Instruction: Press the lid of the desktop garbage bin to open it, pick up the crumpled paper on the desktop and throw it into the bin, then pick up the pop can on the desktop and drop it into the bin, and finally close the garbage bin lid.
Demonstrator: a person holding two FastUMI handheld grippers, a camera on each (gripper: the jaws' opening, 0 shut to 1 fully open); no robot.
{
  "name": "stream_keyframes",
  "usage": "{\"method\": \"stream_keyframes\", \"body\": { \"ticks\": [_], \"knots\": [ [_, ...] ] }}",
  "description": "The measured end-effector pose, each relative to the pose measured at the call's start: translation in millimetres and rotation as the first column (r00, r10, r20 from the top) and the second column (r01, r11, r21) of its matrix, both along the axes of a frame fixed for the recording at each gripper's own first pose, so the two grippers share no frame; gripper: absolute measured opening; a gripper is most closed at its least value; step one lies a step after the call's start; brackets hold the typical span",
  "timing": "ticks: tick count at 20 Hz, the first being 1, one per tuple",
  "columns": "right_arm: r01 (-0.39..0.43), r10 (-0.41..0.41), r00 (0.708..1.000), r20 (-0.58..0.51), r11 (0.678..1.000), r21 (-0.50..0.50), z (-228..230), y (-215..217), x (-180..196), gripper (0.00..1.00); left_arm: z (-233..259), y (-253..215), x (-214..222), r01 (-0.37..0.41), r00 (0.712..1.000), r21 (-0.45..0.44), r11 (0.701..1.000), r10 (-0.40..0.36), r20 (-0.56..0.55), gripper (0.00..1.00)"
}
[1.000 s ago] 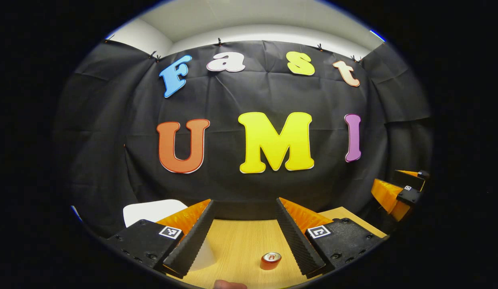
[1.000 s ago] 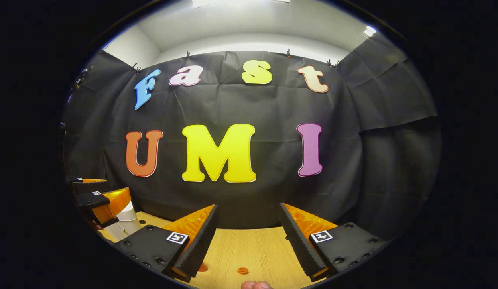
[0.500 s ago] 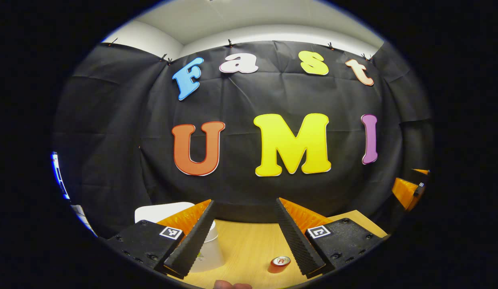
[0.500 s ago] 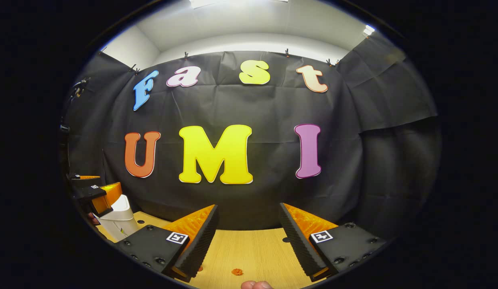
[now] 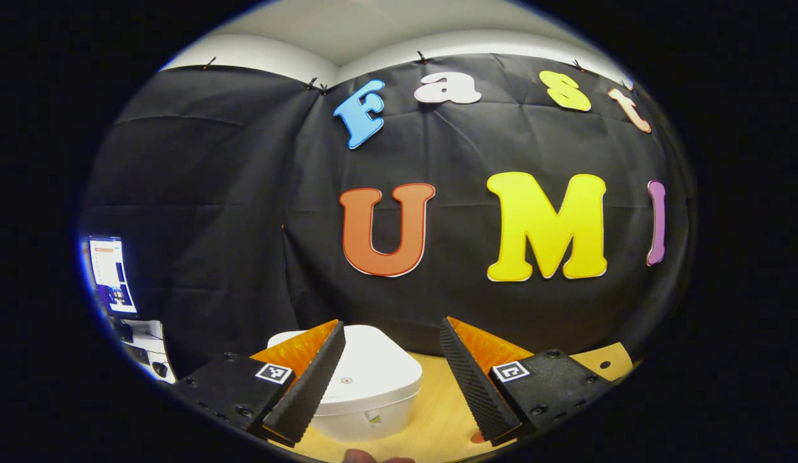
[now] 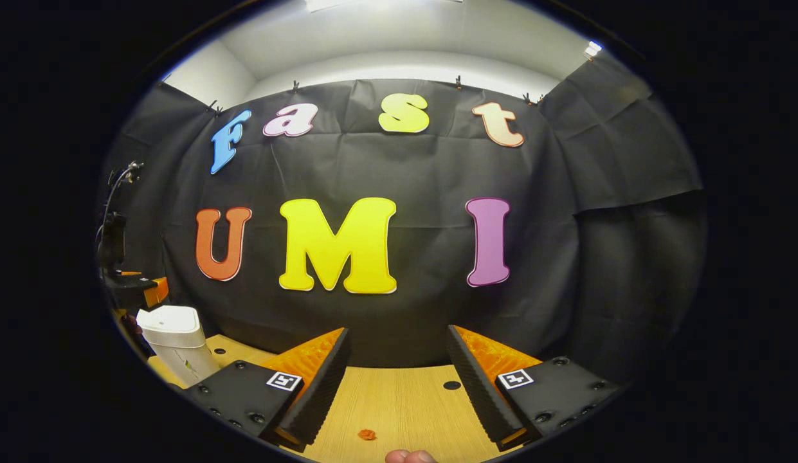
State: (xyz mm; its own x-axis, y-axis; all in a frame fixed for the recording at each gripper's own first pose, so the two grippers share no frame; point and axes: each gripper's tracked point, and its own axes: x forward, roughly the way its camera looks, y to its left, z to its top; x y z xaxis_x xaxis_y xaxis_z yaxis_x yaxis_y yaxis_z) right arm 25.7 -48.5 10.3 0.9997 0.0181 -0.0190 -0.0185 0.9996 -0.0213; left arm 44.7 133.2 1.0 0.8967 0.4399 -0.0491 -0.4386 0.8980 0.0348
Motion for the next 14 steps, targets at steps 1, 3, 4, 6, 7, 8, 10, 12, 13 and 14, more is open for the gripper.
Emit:
{"method": "stream_keyframes", "body": {
  "ticks": [1,3,4,6,7,8,10,12,13,14],
  "knots": [
    [-0.001,0.001,1.0,-0.003,1.0,-0.006,1,-1,0,0.94,-1,10,1,-0.017,1.0,0.003,1.0,0.017,-0.008,0.97],
    [-0.005,0.005,1.0,-0.004,1.0,-0.021,2,-4,0,0.94,-7,25,3,-0.048,0.999,-0.005,0.999,0.048,-0.019,0.97],
    [-0.007,0.007,1.0,-0.002,0.999,-0.032,2,-5,0,0.94,-13,30,4,-0.061,0.998,-0.013,0.998,0.06,-0.026,0.97],
    [0.002,-0.002,1.0,0.005,0.999,-0.053,4,-10,2,0.95,-24,42,6,-0.078,0.996,-0.022,0.997,0.077,-0.046,0.94],
    [0.006,-0.006,1.0,0.006,0.998,-0.057,6,-11,3,0.95,-31,46,7,-0.084,0.995,-0.036,0.996,0.082,-0.059,0.87],
    [0.009,-0.008,1.0,0.006,0.998,-0.059,5,-12,3,0.95,-40,50,9,-0.092,0.993,-0.052,0.994,0.088,-0.075,0.84],
    [0.003,-0.003,1.0,0.001,0.998,-0.067,4,-10,3,0.94,-56,49,14,-0.094,0.991,-0.095,0.991,0.085,-0.101,0.76],
    [-0.005,0.005,1.0,0.005,0.997,-0.077,6,-8,2,0.94,-66,51,16,-0.1,0.99,-0.129,0.987,0.086,-0.113,0.7],
    [-0.004,0.005,1.0,0.007,0.997,-0.079,8,-8,1,0.94,-71,52,17,-0.105,0.989,-0.14,0.985,0.088,-0.121,0.64],
    [-0.005,0.005,1.0,0.007,0.997,-0.079,7,-9,2,0.94,-75,52,19,-0.108,0.987,-0.148,0.983,0.088,-0.134,0.62]
  ]
}}
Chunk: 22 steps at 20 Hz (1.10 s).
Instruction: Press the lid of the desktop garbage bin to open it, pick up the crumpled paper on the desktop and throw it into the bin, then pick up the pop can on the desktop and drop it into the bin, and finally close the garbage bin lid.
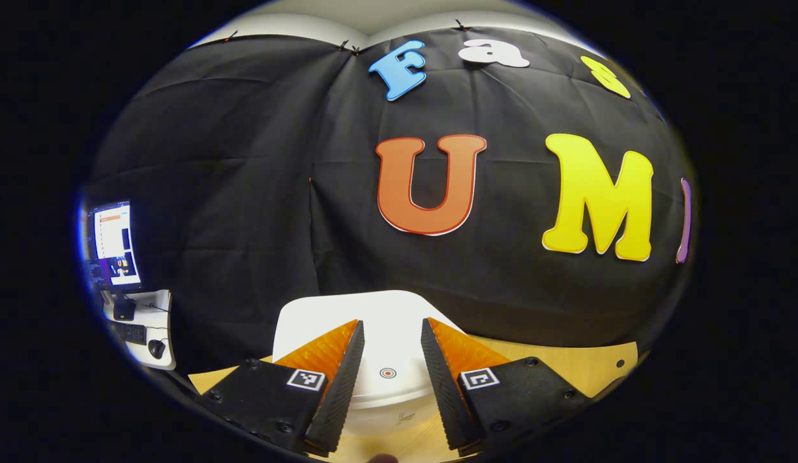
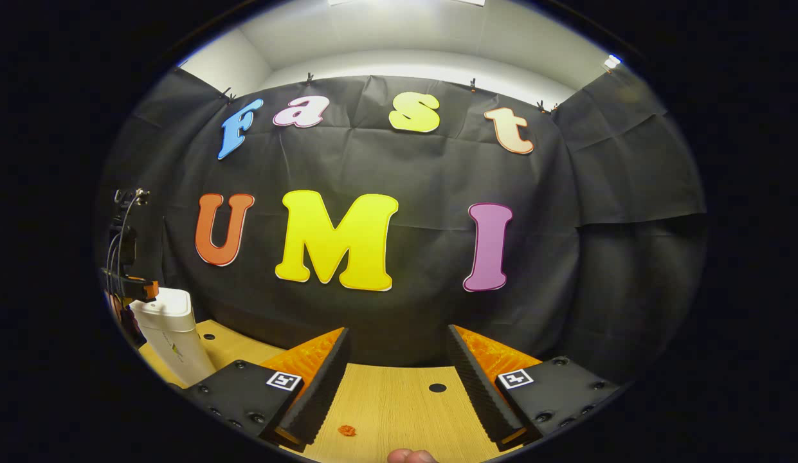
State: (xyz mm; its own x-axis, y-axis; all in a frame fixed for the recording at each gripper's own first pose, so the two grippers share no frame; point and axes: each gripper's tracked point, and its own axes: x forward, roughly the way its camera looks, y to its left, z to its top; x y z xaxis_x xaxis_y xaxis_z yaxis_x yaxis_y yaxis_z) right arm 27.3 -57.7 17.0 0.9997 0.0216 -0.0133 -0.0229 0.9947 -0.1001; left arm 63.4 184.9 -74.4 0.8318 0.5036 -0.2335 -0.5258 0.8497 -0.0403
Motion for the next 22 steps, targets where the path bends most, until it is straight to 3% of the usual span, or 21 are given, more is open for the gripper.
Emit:
{"method": "stream_keyframes", "body": {
  "ticks": [5,7,8,9,10,11,14,15,17,22],
  "knots": [
    [0.027,-0.027,1.0,-0.008,1.0,0.002,-4,-10,0,0.94,-23,5,0,-0.012,0.999,-0.027,1.0,0.011,-0.052,0.43],
    [0.034,-0.034,0.999,-0.018,0.999,0.009,-8,-12,2,0.94,-27,2,1,-0.008,0.998,-0.017,1.0,0.007,-0.058,0.44],
    [0.035,-0.035,0.999,-0.021,0.999,0.009,-10,-12,2,0.94,-30,1,-1,-0.013,0.997,-0.011,1.0,0.012,-0.071,0.35],
    [0.032,-0.032,0.999,-0.023,0.999,0.008,-11,-11,1,0.94,-31,1,0,-0.015,0.998,0.007,1.0,0.016,-0.068,0.33],
    [0.029,-0.029,0.999,-0.023,1.0,0.006,-12,-10,1,0.94,-31,1,-1,-0.023,0.997,0.013,1.0,0.023,-0.075,0.41],
    [0.023,-0.023,0.999,-0.025,1.0,0.002,-13,-8,1,0.94,-34,2,-2,-0.034,0.997,0.012,0.999,0.035,-0.071,0.32],
    [0.018,-0.018,0.999,-0.031,1.0,0.003,-18,-4,2,0.94,-37,6,-6,-0.087,0.994,0.011,0.996,0.088,-0.065,0.29],
    [0.018,-0.018,0.999,-0.032,1.0,0.004,-18,-4,1,0.94,-38,5,-6,-0.092,0.994,0.006,0.996,0.092,-0.058,0.24],
    [0.011,-0.012,0.999,-0.039,1.0,-0.004,-23,-1,0,0.95,-41,3,-6,-0.088,0.994,0.006,0.996,0.088,-0.063,0.22],
    [-0.014,0.013,0.999,-0.048,1.0,-0.026,-27,8,-6,0.94,-41,6,-7,-0.084,0.995,0.088,0.993,0.088,-0.052,0.13]
  ]
}}
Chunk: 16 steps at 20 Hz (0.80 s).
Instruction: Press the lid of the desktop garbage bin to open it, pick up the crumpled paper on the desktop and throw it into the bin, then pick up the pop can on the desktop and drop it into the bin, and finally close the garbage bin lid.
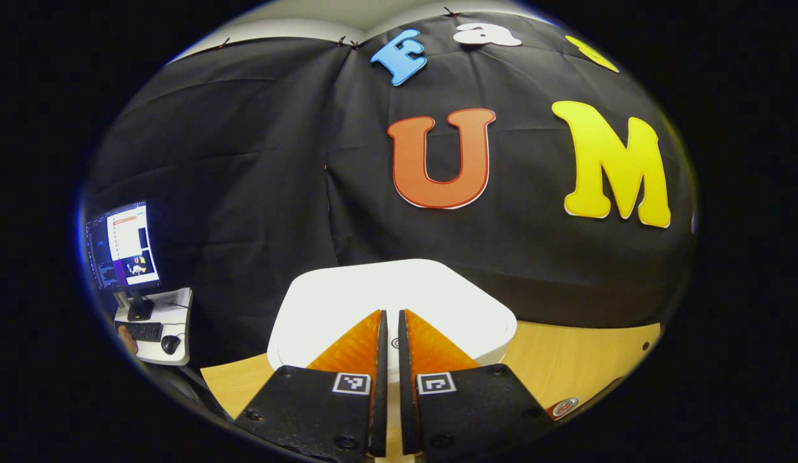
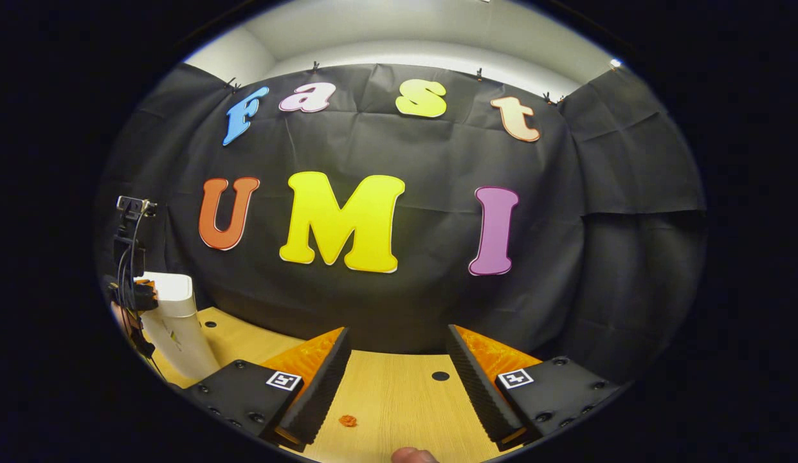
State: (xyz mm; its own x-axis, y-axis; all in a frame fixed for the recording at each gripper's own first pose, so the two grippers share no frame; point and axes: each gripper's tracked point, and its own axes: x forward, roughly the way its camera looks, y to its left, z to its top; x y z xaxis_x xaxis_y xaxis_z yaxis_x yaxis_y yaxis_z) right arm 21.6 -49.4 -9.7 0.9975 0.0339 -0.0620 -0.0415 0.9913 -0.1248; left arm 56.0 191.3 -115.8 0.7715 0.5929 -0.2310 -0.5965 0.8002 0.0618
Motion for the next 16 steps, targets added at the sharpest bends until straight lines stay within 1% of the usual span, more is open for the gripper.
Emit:
{"method": "stream_keyframes", "body": {
  "ticks": [1,4,5,7,9,13,14,16],
  "knots": [
    [-0.005,0.005,1.0,0.008,1.0,-0.004,4,2,-2,0.94,2,0,0,0.005,1.0,-0.003,1.0,-0.005,0.001,0.12],
    [-0.007,0.007,1.0,0.016,1.0,0.019,7,5,-7,0.94,-1,-3,1,0.011,1.0,-0.095,0.995,-0.009,0.013,0.1],
    [-0.005,0.005,1.0,0.024,1.0,0.028,11,5,-10,0.94,3,-5,1,0.014,1.0,-0.101,0.995,-0.012,0.018,0.09],
    [-0.007,0.005,0.999,0.043,0.999,0.039,17,6,-16,0.94,9,-3,0,0.024,0.999,-0.076,0.997,-0.022,0.031,0.08],
    [-0.012,0.01,0.999,0.05,0.999,0.034,20,5,-20,0.94,22,-4,-1,0.043,0.999,-0.036,0.998,-0.042,0.018,0.07],
    [-0.004,0.002,0.998,0.06,0.999,0.045,26,4,-21,0.95,75,-19,3,0.105,0.991,0.051,0.993,-0.109,0.072,0.09],
    [-0.006,0.003,0.998,0.065,0.999,0.047,28,5,-20,0.94,87,-26,3,0.124,0.987,0.054,0.991,-0.129,0.095,0.09],
    [-0.006,0.003,0.998,0.07,0.999,0.046,29,7,-21,0.94,102,-38,2,0.163,0.977,0.028,0.986,-0.166,0.132,0.09]
  ]
}}
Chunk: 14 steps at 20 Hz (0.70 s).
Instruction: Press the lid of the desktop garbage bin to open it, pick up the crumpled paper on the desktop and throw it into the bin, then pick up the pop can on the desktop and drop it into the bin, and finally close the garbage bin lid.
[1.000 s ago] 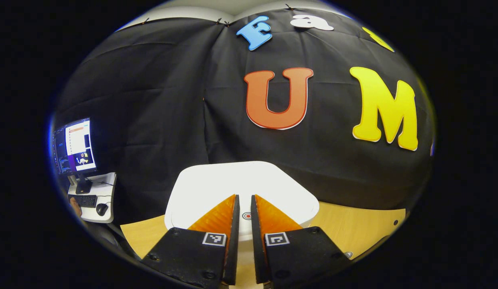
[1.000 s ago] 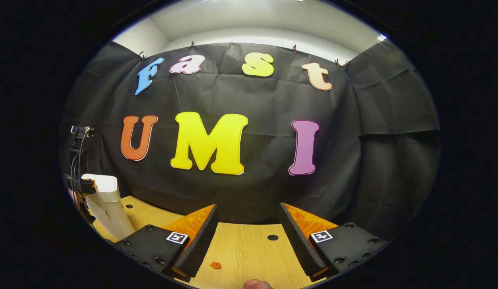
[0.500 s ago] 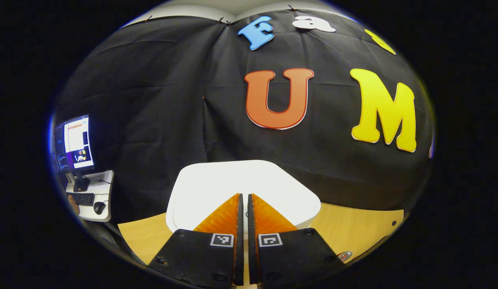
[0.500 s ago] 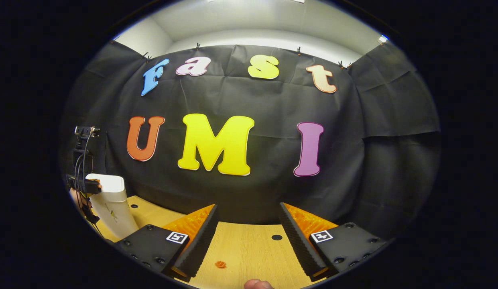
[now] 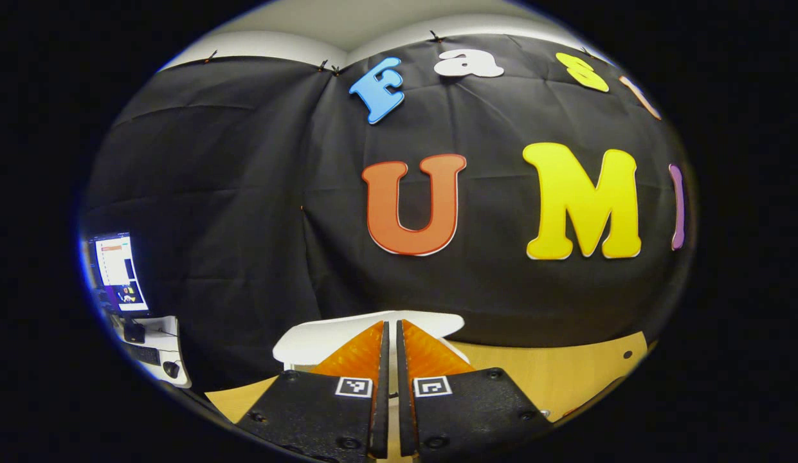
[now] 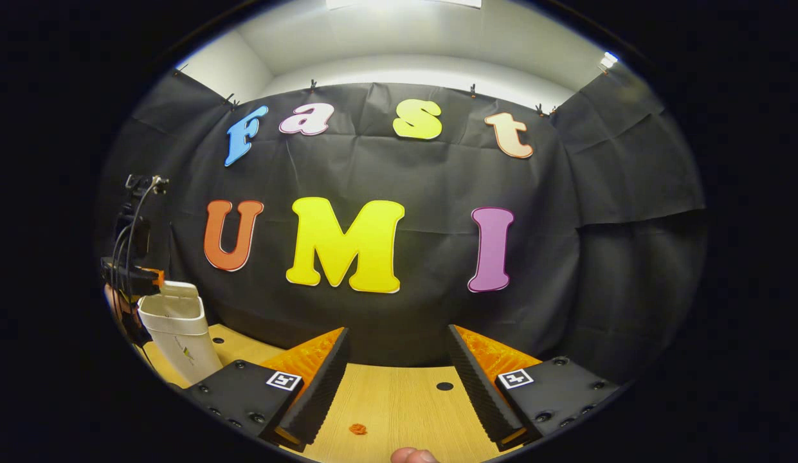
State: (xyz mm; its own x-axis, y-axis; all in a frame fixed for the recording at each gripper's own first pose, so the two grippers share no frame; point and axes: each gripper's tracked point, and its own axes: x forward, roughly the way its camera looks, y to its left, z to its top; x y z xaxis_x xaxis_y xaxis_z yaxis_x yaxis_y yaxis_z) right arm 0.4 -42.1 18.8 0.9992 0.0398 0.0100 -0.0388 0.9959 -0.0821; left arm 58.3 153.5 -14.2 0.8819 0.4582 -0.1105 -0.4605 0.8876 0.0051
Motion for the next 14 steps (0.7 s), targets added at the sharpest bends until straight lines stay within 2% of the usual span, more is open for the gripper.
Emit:
{"method": "stream_keyframes", "body": {
  "ticks": [3,6,9,14],
  "knots": [
    [-0.001,0.001,1.0,0.004,1.0,0.014,0,0,-1,0.94,15,-8,-4,0.042,0.999,0.009,0.999,-0.042,0.018,0.1],
    [0.003,-0.003,1.0,-0.004,1.0,0.023,-6,-4,1,0.94,14,-28,-13,0.113,0.993,-0.025,0.993,-0.112,0.038,0.1],
    [0.017,-0.016,1.0,-0.008,0.999,0.034,-9,-9,6,0.94,21,-53,-22,0.189,0.981,0.005,0.982,-0.189,0.048,0.11],
    [0.034,-0.033,0.999,-0.016,0.999,0.037,-17,-21,13,0.94,37,-101,-37,0.323,0.943,0.022,0.946,-0.324,0.083,0.26]
  ]
}}
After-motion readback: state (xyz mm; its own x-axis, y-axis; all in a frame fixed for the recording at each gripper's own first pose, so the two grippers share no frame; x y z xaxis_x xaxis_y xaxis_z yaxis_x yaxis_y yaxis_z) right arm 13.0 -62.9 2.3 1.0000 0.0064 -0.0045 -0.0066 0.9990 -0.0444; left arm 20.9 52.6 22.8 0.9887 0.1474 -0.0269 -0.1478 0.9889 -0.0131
